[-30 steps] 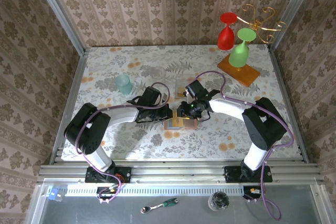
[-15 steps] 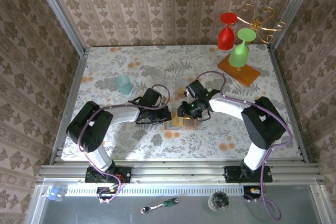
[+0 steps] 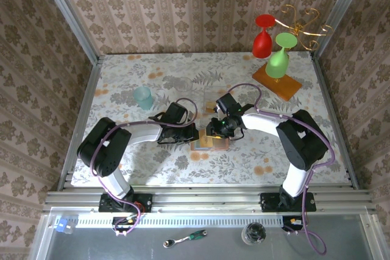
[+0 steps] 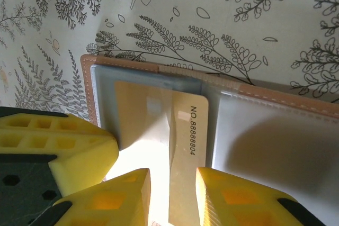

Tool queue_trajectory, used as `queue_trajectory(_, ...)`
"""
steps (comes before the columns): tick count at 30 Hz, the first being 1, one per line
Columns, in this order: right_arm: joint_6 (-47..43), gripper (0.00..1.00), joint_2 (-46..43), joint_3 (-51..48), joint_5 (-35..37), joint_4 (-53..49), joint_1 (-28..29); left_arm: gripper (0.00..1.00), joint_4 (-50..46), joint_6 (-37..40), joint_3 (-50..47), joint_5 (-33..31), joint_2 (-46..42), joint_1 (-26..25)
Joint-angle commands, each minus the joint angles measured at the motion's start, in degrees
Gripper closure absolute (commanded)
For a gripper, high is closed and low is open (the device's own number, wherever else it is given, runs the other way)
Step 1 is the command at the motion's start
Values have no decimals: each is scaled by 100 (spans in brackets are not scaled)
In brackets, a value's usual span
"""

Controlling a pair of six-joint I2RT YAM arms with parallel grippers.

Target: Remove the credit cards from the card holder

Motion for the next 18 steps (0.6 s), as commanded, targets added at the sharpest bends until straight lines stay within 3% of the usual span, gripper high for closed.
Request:
queue_trajectory(1,16,69,94,-57,-130,90,-32,100,-184,97,-3,-90,31,51)
queue_trajectory(18,45,69,-1,-218,-117,157,-59,100,-195,71,-34,-105,4,53)
